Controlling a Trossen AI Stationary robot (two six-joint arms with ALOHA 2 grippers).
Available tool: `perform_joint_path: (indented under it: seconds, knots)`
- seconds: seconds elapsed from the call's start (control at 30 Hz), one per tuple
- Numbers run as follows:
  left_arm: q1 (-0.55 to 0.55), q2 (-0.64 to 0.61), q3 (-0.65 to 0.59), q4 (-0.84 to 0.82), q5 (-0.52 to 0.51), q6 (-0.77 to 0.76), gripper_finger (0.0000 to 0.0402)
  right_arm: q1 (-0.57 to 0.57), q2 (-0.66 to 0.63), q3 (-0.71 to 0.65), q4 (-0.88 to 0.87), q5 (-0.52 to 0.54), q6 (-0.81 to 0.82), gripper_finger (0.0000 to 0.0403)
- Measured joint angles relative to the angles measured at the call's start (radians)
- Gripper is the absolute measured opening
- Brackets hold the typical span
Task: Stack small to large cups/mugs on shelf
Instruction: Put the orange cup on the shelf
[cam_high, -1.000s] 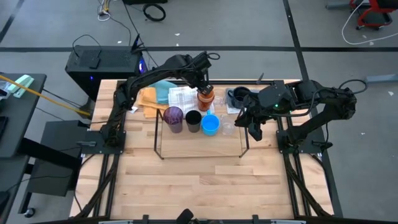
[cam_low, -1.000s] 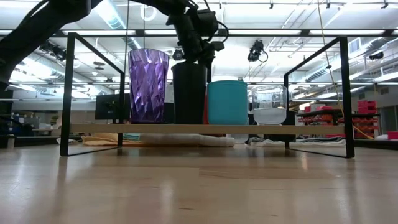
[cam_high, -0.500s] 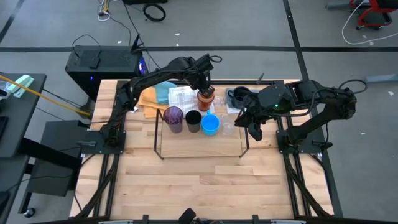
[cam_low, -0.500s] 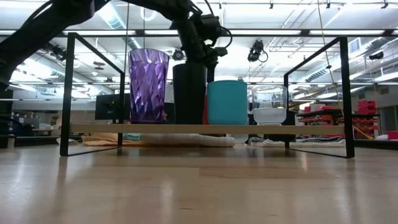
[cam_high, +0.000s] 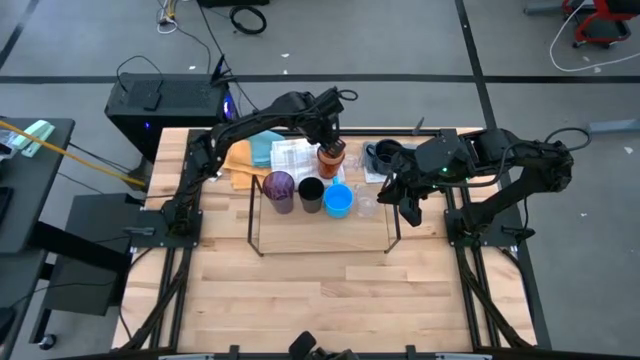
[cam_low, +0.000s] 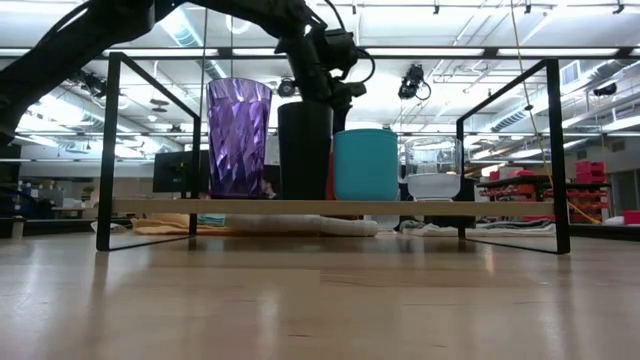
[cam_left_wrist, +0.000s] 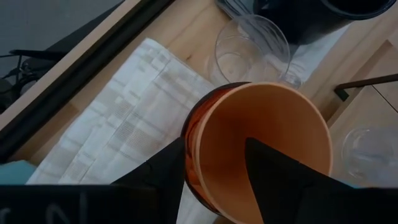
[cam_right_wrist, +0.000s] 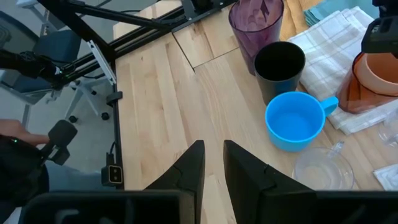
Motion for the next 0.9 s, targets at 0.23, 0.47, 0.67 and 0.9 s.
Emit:
perform_joint_path:
  seconds: [0.23,0.47,0.67,0.9]
  knots:
    - [0.002,0.0,0.0,0.002,0.0,0.001,0.0172,0.0,0.0,0.0,0.0,0.0,0.0,0.0066]
    - [0.002,0.0,0.0,0.003,-0.005,0.024,0.0172,0.0,0.0,0.0,0.0,0.0,0.0,0.0066]
    - [0.002,0.02,0.0,0.003,-0.006,0.027,0.0172,0.0,0.0,0.0,0.0,0.0,0.0,0.0066]
    - [0.002,0.023,0.0,0.016,-0.007,0.043,0.0171,0.0,0.0,0.0,0.001,0.0,0.0,0.0066]
